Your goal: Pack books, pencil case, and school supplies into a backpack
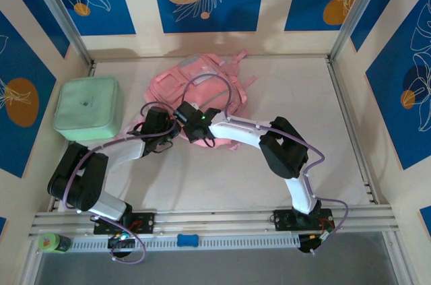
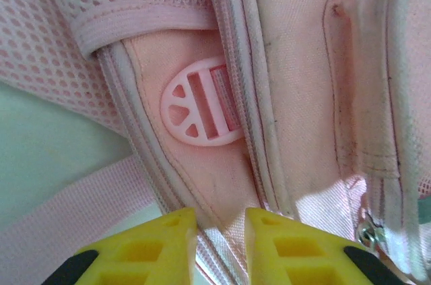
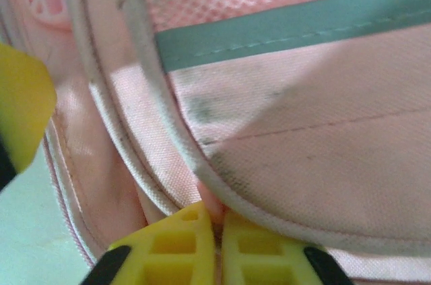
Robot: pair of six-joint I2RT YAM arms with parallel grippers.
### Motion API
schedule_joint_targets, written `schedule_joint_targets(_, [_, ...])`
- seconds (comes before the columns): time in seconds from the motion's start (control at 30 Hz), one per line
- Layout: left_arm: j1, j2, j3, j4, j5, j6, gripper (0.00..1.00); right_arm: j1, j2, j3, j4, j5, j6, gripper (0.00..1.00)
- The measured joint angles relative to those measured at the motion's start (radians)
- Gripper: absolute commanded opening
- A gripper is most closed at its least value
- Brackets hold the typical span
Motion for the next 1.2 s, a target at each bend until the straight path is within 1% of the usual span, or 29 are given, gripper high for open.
schedule_joint_targets(0.13, [0.005,-0.027,-0.002,-0.010,0.000,-0.011,0.28,-0.007,-0.032,-0.066,0.072,-0.031,-0.065,0.00])
schedule_joint_targets(0.17, [0.007,-0.037,-0.002,-0.013,0.001,-0.020,0.30,-0.011,-0.056,-0.102,0.108,-0.055,-0.090,0.00])
schedule_joint_targets(0.23, [0.008,-0.052,-0.002,-0.008,0.003,-0.050,0.37,-0.016,-0.110,-0.183,0.171,-0.092,-0.131,0.00])
schedule_joint_targets(0.27, [0.008,-0.055,-0.002,0.007,0.008,-0.070,0.40,-0.023,-0.139,-0.221,0.192,-0.111,-0.146,0.00])
schedule_joint_targets(0.37, [0.008,-0.031,0.002,0.074,0.031,-0.130,0.41,-0.049,-0.191,-0.290,0.232,-0.172,-0.172,0.00])
schedule_joint_targets(0.47, [0.006,0.032,0.032,0.113,0.053,-0.164,0.42,-0.078,-0.235,-0.357,0.286,-0.225,-0.184,0.00])
schedule_joint_targets(0.63, [-0.031,0.082,0.069,0.143,0.032,-0.210,0.42,-0.092,-0.283,-0.409,0.323,-0.271,-0.207,0.00])
schedule_joint_targets(0.87, [-0.105,0.132,0.103,0.179,-0.031,-0.279,0.41,-0.100,-0.318,-0.438,0.346,-0.280,-0.209,0.00])
schedule_joint_targets(1.03, [-0.125,0.137,0.105,0.200,-0.064,-0.311,0.40,-0.121,-0.330,-0.457,0.353,-0.274,-0.201,0.00])
schedule_joint_targets(1.2, [-0.130,0.122,0.105,0.194,-0.081,-0.313,0.39,-0.146,-0.394,-0.494,0.317,-0.262,-0.148,0.00])
